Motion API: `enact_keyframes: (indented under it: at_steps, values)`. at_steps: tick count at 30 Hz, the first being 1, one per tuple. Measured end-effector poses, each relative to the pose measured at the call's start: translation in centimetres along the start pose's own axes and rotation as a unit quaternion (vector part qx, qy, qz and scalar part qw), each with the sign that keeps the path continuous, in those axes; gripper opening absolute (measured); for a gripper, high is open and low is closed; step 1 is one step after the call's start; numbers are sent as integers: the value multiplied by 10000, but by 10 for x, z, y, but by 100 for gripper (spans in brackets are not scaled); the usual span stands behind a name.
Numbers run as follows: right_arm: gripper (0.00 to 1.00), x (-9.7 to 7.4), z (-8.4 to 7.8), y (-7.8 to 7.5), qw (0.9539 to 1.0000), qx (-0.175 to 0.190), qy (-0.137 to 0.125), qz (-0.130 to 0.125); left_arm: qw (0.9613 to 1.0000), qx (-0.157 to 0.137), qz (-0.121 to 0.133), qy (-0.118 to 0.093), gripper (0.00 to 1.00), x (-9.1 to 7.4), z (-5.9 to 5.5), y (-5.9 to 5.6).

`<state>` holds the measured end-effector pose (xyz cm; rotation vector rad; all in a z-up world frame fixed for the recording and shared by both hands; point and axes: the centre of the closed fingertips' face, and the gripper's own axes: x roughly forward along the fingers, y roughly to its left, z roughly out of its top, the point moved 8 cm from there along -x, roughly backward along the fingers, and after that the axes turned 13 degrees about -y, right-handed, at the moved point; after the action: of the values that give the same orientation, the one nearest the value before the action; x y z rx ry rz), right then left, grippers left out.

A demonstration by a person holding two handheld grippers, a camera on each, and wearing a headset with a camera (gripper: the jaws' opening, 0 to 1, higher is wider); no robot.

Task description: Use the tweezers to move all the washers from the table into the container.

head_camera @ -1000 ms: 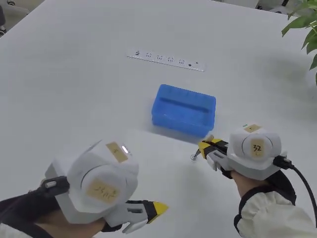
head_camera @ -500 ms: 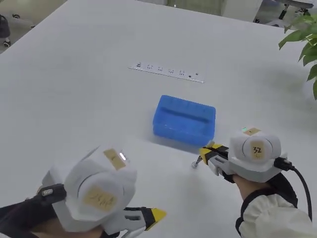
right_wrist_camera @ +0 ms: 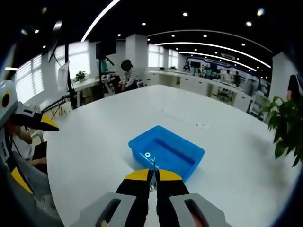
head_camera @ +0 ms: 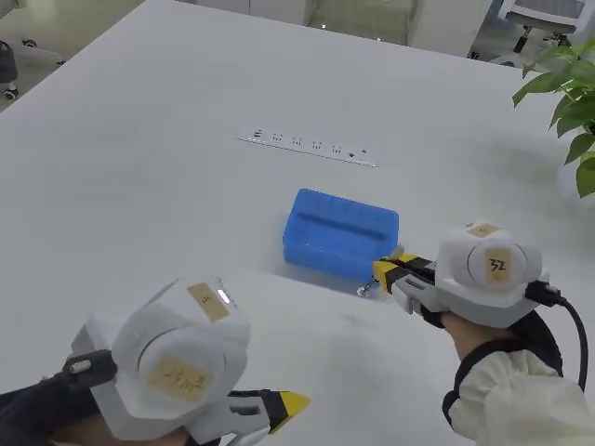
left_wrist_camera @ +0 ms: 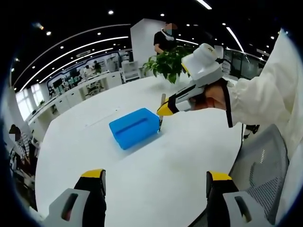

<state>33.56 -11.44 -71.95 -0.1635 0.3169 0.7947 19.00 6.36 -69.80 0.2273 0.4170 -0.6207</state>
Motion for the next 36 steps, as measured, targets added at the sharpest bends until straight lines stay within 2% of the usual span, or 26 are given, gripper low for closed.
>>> enact_keyframes:
  at_steps: [9, 19, 23, 33, 36]
  values:
    - [0, 10, 23, -10, 9994, -148, -288, -96, 10000, 1, 37, -21, 89, -2, 1, 0]
    - [0, 22, 31, -22, 9987, -316, -369, -180, 10000, -29, 40, 26, 89, -1, -1, 1]
    - [0, 27, 30, -26, 9983, -406, -356, -217, 10000, -28, 29, 49, 89, 1, -1, 2]
    - [1, 40, 13, -34, 9990, -386, -45, -230, 9999, -58, 39, 93, 89, 3, -1, 4]
    - [1, 43, 7, -36, 9990, -385, 59, -219, 9999, -77, 50, 43, 87, 1, 0, 5]
